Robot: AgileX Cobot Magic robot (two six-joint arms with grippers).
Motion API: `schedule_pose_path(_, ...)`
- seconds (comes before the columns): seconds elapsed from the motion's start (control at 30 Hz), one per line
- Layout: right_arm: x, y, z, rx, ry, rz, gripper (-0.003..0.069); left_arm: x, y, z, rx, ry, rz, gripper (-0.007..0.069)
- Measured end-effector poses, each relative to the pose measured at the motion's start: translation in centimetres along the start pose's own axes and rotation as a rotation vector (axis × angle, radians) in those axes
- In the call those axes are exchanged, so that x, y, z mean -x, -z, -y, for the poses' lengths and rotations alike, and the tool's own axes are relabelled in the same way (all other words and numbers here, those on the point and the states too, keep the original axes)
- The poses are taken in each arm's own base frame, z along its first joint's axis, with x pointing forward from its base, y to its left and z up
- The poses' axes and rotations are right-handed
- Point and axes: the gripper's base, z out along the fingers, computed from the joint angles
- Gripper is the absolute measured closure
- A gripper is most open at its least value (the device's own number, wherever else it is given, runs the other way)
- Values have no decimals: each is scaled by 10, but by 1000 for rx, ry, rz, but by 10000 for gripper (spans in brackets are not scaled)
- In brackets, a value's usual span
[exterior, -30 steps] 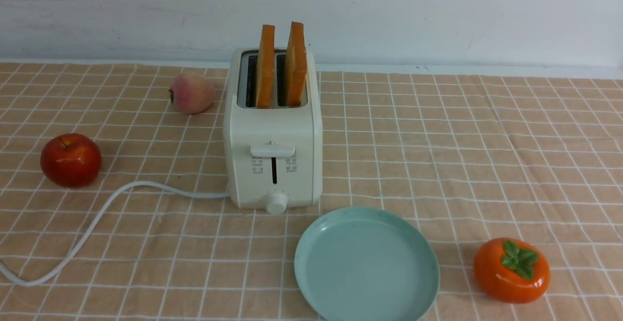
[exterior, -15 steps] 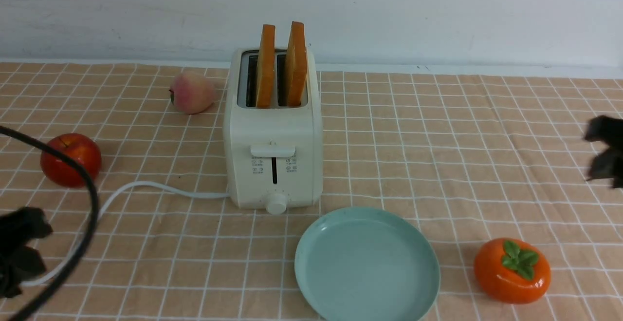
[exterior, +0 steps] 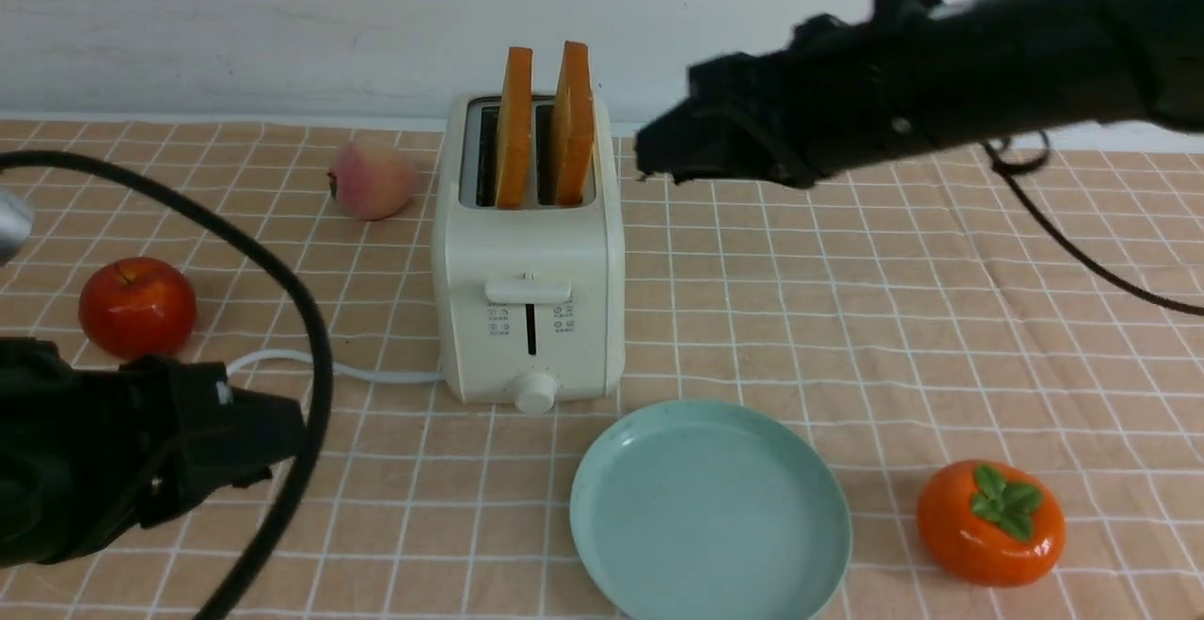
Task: Take toasted bread from bread machine on light coffee tablecloth place on plate.
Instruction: 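Grasp the toast slice in the toaster and pull it up out of the slot with the right gripper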
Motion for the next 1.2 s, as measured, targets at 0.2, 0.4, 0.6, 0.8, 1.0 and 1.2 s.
schedule_pose_path(0.2,27,-49,-4,-144,62,-33,278,-6,0,0,2,-11,-65,388)
schedule_pose_path(0.4,34,-88,14,-277,59,-10,250,-8,0,0,3,-14,-87,388)
schedule_pose_path(0.6,20,-127,42,-313,17,3,279,-9,1,0,5,-14,-104,388)
schedule_pose_path(0.8,21,-129,42,-307,18,23,443,-11,1,1,-10,15,-122,388)
schedule_pose_path(1.0,34,-109,28,-294,34,60,542,-11,1,2,-19,26,-127,388)
schedule_pose_path(1.2,73,-32,-19,-298,146,191,543,-11,1,2,-21,28,-122,388)
